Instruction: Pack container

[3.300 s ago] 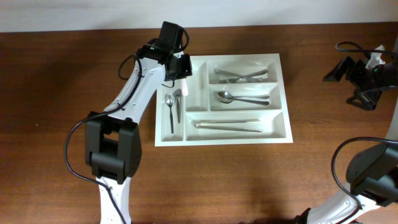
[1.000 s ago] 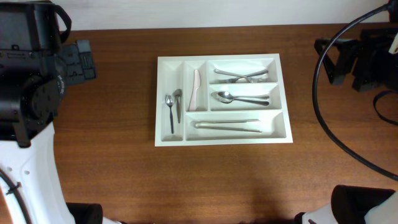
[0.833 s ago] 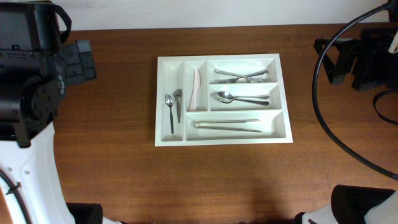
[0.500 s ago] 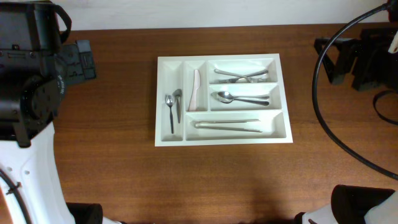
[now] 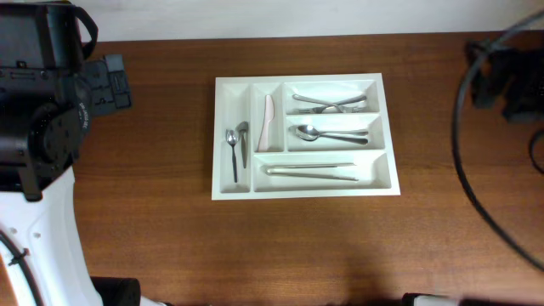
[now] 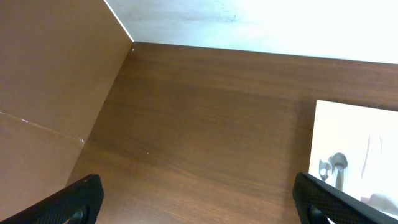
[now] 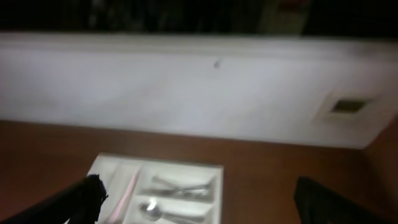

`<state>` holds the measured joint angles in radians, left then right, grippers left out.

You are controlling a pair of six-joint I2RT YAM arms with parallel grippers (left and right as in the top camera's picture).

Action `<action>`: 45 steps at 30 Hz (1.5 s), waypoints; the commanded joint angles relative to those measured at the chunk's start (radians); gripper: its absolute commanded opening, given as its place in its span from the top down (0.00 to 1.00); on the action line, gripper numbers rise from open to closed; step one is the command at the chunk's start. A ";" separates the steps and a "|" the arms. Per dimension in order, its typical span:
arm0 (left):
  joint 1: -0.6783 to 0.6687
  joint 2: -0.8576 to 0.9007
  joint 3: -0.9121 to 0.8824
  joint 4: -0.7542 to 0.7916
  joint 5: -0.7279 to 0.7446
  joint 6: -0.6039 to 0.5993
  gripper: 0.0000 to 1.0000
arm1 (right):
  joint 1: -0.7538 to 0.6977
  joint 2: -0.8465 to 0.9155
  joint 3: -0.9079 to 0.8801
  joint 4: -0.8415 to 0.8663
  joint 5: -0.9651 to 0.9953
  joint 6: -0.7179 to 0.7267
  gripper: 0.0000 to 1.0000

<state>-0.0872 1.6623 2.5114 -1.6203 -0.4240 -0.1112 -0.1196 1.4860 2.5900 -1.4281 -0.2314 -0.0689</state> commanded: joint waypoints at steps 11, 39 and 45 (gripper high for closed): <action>0.003 0.001 0.006 -0.001 -0.018 0.016 0.01 | 0.008 -0.719 -0.993 0.384 0.113 -0.006 0.01; 0.003 0.001 0.006 -0.001 -0.018 0.016 0.01 | 0.008 -1.483 -2.428 0.790 0.113 -0.005 0.01; 0.003 0.000 0.006 -0.001 -0.018 0.016 0.01 | 0.008 -1.483 -2.428 0.789 0.113 -0.006 0.01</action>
<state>-0.0872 1.6623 2.5114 -1.6234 -0.4274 -0.1078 -0.1188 0.0158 0.1661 -0.6464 -0.1276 -0.0780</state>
